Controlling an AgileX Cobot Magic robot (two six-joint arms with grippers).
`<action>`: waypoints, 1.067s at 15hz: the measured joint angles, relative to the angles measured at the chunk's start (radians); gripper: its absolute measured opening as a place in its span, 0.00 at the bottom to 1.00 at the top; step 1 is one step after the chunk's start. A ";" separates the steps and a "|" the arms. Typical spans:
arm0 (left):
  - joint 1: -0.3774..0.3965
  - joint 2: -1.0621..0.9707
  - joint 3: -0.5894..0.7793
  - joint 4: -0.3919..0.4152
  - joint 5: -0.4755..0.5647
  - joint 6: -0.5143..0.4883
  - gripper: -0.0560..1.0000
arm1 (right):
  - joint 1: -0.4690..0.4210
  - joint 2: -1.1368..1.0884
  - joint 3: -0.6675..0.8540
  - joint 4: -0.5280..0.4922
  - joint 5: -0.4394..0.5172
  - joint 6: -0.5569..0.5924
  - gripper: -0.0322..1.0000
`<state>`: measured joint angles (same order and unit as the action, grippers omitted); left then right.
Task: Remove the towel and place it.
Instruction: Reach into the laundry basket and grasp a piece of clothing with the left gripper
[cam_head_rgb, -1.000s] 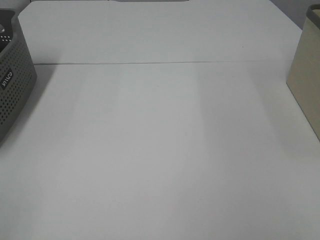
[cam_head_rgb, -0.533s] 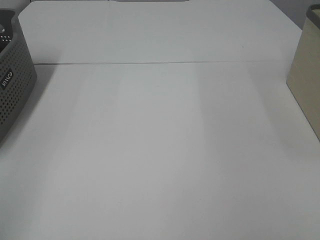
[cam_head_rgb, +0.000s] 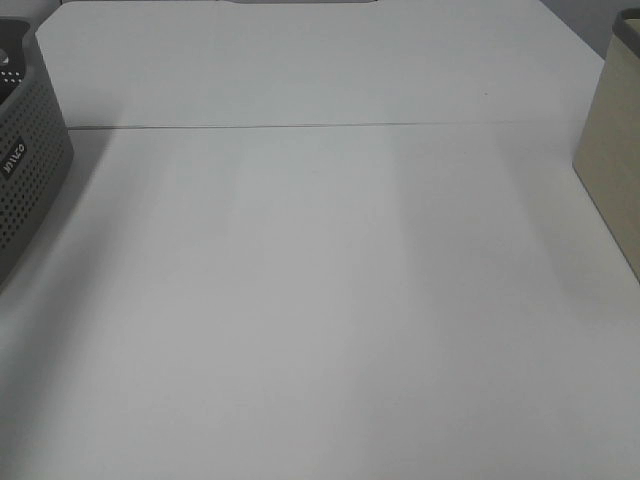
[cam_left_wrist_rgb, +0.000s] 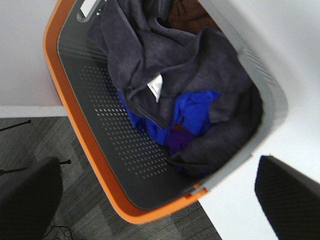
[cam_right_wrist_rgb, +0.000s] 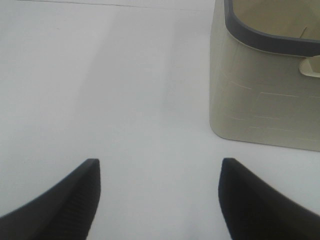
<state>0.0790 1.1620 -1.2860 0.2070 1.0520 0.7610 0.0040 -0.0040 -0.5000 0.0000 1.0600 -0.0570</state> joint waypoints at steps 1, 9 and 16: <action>0.019 0.091 -0.061 0.001 -0.015 0.019 0.99 | 0.000 0.000 0.000 0.000 0.000 0.000 0.67; 0.236 0.579 -0.316 -0.069 0.019 0.240 0.98 | 0.000 0.000 0.000 0.000 0.000 0.000 0.67; 0.242 0.943 -0.518 -0.107 0.000 0.305 0.98 | 0.000 0.000 0.000 0.000 0.000 0.000 0.67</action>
<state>0.3210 2.1050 -1.8040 0.1000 1.0520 1.0660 0.0040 -0.0040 -0.5000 0.0000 1.0600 -0.0570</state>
